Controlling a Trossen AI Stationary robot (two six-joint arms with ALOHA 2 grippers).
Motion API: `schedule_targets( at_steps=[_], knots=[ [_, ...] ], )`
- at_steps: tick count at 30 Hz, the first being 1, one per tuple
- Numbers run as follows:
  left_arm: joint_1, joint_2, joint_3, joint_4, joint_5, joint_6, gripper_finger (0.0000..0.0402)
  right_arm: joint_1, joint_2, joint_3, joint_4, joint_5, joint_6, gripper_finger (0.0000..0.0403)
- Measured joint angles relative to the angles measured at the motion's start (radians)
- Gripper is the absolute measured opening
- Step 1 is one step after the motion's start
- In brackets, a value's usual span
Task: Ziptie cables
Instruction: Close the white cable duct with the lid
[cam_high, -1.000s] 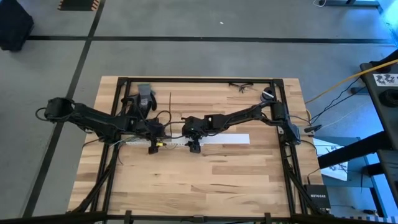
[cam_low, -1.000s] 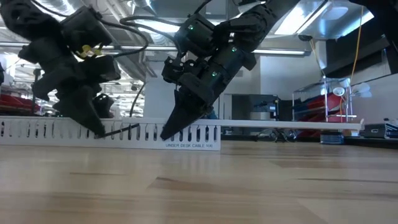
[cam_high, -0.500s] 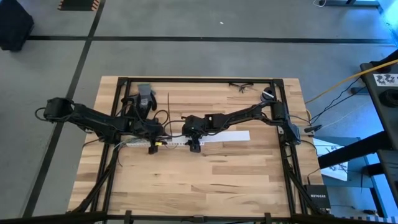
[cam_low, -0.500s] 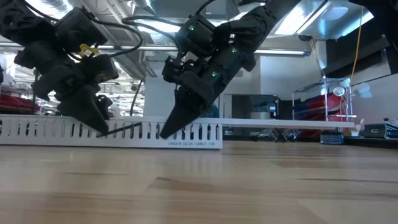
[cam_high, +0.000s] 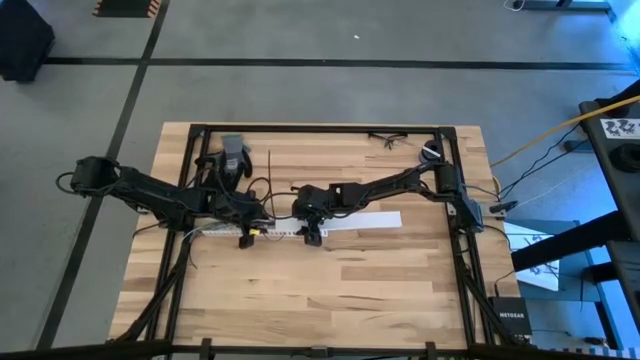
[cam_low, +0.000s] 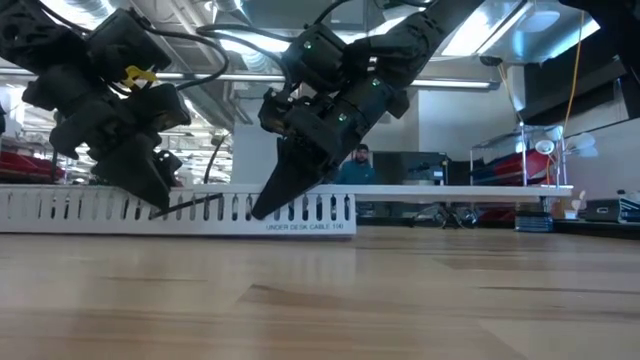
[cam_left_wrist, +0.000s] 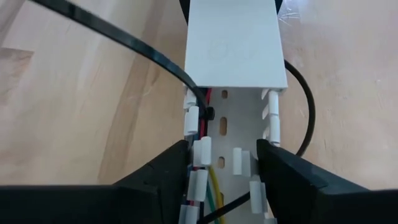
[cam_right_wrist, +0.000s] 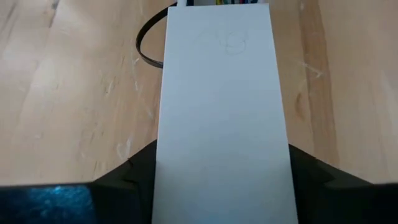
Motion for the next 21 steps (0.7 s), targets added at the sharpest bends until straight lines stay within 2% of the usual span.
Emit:
schedule_targets(
  at_steps=[12,21],
  knots=[
    [0.000,0.041,0.001,0.046,0.001,0.000,0.0174,0.000,0.028,0.003,0.032,-0.028,0.119,0.0228],
    [0.000,0.066,0.002,0.077,-0.003,0.000,0.0175,0.012,0.048,0.004,0.067,-0.003,0.094,0.0229]
  ],
)
